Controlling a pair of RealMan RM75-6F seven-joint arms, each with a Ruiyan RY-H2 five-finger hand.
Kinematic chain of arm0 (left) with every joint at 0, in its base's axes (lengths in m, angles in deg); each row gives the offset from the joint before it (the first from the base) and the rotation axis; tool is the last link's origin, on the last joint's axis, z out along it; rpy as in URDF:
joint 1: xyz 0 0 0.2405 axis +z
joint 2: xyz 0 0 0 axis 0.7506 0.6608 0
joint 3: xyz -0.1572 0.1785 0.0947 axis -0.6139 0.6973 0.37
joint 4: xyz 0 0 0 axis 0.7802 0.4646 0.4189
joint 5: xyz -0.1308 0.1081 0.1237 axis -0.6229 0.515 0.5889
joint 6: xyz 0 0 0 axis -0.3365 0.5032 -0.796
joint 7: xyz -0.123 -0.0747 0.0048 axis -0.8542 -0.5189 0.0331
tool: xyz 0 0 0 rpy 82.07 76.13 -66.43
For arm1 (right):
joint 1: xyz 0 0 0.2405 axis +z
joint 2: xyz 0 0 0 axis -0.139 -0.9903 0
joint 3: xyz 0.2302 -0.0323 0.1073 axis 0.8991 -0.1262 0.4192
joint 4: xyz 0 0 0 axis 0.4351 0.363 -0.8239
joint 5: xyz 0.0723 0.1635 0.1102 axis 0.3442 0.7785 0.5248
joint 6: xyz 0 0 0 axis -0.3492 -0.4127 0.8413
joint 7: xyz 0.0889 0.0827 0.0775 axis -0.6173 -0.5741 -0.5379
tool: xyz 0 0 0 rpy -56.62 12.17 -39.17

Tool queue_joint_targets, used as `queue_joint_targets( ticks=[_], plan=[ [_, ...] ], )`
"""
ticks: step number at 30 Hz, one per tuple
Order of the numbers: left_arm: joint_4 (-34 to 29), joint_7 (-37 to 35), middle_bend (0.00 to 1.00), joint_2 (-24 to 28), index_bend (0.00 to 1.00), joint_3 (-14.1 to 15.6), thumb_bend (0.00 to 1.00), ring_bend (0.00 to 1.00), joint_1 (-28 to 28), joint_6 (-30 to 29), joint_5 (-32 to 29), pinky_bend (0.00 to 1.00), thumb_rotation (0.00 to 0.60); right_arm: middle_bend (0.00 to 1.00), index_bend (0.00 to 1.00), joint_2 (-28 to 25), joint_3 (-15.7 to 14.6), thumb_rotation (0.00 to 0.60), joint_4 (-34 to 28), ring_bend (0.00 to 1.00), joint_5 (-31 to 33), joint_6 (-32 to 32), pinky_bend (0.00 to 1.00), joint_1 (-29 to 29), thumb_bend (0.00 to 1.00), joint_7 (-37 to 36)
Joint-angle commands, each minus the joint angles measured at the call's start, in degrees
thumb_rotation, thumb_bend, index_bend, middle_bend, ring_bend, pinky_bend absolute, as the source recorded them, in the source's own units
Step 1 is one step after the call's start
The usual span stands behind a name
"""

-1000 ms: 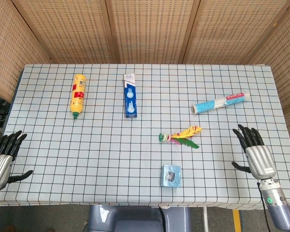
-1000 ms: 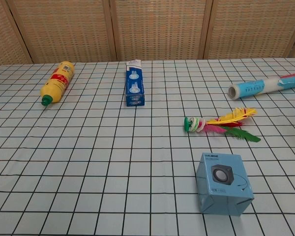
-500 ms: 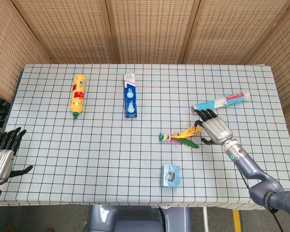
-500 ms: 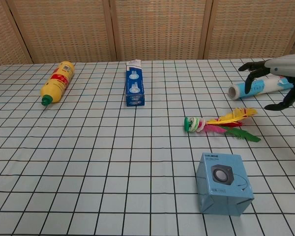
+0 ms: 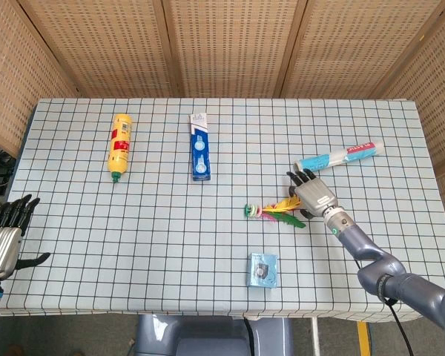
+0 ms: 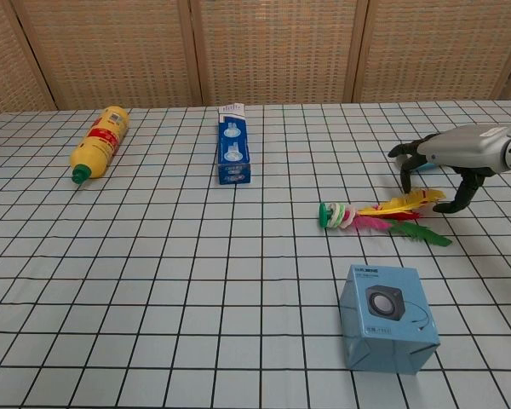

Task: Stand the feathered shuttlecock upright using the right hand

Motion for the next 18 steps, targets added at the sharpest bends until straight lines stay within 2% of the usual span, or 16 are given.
queue_joint_targets(
  ticks=[1, 6, 9, 11, 14, 18],
  plan=[
    [-0.09, -0.29, 0.00, 0.14, 0.00, -0.04, 0.00, 0.00, -0.02, 0.16, -0.21, 0.00, 0.600, 0.00, 0.37, 0.97, -0.56, 0.600, 0.91, 0.00, 0.03, 0.07, 0.00, 0.53, 0.50, 1.58],
    [-0.26, -0.75, 0.00, 0.46, 0.00, -0.23, 0.00, 0.00, 0.09, -0.10, -0.47, 0.00, 0.600, 0.00, 0.41, 2.30, -0.94, 0.600, 2.96, 0.00, 1.48, 0.91, 0.00, 0.86, 0.50, 4.58],
    [-0.26, -0.94, 0.00, 0.57, 0.00, -0.16, 0.00, 0.00, 0.10, -0.03, -0.45, 0.00, 0.600, 0.00, 0.50, 2.74, -0.73, 0.600, 3.84, 0.00, 3.42, 1.57, 0.00, 0.72, 0.51, 6.36],
    [-0.19, -1.19, 0.00, 0.63, 0.00, -0.14, 0.00, 0.00, -0.02, 0.31, -0.54, 0.00, 0.600, 0.00, 0.62, 2.97, -0.28, 0.600, 3.99, 0.00, 4.74, 1.25, 0.00, 0.48, 0.54, 7.17],
    [-0.18, -1.44, 0.00, 0.71, 0.00, -0.15, 0.00, 0.00, -0.15, 0.71, -0.77, 0.00, 0.600, 0.00, 0.72, 2.93, 0.33, 0.600, 3.34, 0.00, 5.74, -0.13, 0.00, 0.06, 0.58, 7.69],
    [-0.32, -1.30, 0.00, 0.73, 0.00, -0.02, 0.00, 0.00, -0.21, 0.75, -0.55, 0.00, 0.600, 0.00, 0.76, 1.16, 0.26, 0.600, 0.18, 0.00, 5.54, -2.08, 0.00, -0.40, 0.59, 9.01]
  ],
)
